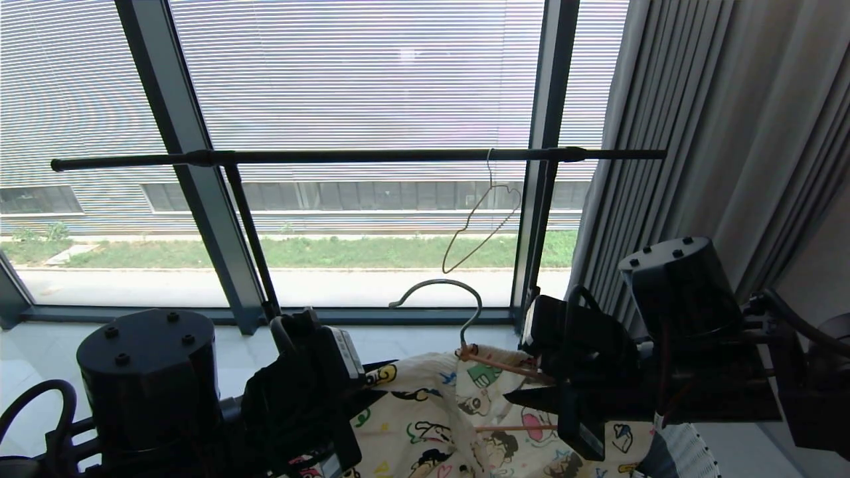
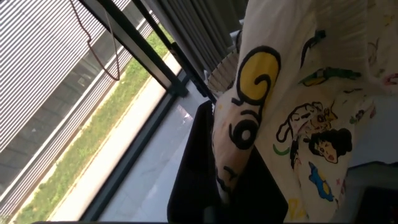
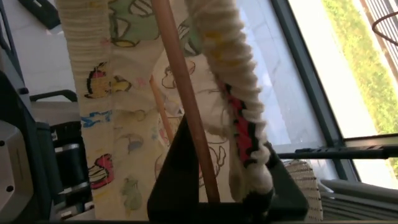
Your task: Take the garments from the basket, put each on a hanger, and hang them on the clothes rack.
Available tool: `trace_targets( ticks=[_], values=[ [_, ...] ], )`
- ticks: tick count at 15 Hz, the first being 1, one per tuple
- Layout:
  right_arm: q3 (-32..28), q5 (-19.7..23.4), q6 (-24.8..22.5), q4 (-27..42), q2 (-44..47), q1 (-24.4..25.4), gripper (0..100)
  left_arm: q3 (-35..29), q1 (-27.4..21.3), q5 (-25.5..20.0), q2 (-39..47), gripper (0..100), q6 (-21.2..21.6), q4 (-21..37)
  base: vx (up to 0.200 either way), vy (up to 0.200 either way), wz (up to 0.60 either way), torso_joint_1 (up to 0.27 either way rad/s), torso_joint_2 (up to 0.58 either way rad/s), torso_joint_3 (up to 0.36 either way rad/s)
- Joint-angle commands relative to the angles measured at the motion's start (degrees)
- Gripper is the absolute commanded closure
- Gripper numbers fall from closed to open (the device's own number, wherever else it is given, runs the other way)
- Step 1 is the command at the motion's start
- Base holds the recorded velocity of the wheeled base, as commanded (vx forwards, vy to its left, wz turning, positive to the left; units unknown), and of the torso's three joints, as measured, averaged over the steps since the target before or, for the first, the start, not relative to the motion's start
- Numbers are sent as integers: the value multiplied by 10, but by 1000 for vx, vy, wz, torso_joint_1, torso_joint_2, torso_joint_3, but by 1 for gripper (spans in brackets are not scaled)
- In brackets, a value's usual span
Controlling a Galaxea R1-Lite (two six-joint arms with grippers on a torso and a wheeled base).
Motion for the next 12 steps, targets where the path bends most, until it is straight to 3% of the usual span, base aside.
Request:
trace_targets(
  ticks=[1,4,5,8,12],
  values=[
    [2,-2,0,-9,0,1,100,2,0,0,-6,100,0,0,0,0,0,0,0,0],
    [3,-10,-45,-22,-8,0,100,2,0,0,-11,100,0,0,0,0,0,0,0,0],
    [6,-10,-57,-25,-11,0,100,2,1,0,-13,0,0,0,0,0,0,0,0,0],
    [30,-10,-108,-75,-16,-4,100,10,2,2,-13,0,-11,0,0,0,0,0,0,0],
    [53,-16,-154,-170,-16,-61,100,47,67,4,-57,0,-14,0,0,0,0,0,0,0]
  ],
)
